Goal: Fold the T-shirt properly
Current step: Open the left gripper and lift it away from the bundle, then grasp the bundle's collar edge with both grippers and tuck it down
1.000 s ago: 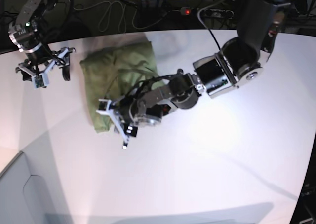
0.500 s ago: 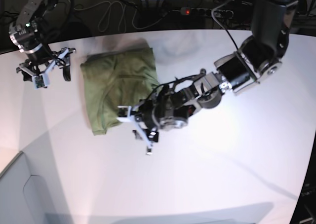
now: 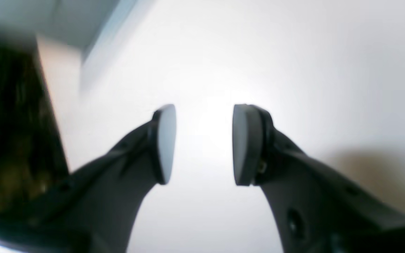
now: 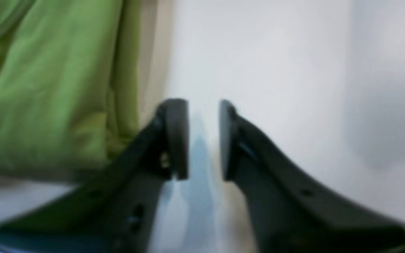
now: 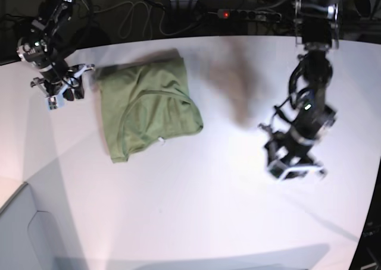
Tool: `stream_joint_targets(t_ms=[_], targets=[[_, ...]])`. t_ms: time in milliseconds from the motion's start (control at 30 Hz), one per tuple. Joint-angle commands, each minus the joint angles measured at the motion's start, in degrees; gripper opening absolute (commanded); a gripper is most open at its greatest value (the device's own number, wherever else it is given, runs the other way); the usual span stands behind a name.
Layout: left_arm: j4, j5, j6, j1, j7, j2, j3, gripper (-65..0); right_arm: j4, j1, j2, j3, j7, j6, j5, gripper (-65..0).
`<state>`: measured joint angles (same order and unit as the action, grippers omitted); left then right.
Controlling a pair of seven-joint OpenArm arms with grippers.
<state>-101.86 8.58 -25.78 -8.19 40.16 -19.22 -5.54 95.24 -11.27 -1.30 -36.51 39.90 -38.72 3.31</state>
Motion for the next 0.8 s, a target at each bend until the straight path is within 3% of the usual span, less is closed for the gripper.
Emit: stream_joint_targets(t_ms=[0,33,233,500,767], targets=[[-1.3,-0.71,0.24,0.32,-1.44,0.54,-3.38,-39.8,0.63,0.23,-0.41,0.6,-1.35,-1.28,1.13,-60.7],[-1.21,-0.71,0.24,1.9,-1.44,0.89,-6.64,-39.8,0.36,-0.03,-0.41,1.92,-1.35,-1.28,1.13,-64.9],[-1.12,-0.71,0.24,8.76,-1.44,2.39,-17.62,-40.1,0.8,-2.58,0.55,9.92,-1.44,-1.28,1.22,-65.0],[-2.27,-0.8,0.24,13.68,-1.44,2.56,-22.46,-40.3,3.18,-6.1,2.93,11.85,-1.53,-1.28,1.13,-65.0],[-7.28,-0.8,0.15,16.58,-0.82,7.57,-24.92,-40.3,17.07,-11.19,3.01,10.45,-4.52,-1.28,1.22,-65.0]])
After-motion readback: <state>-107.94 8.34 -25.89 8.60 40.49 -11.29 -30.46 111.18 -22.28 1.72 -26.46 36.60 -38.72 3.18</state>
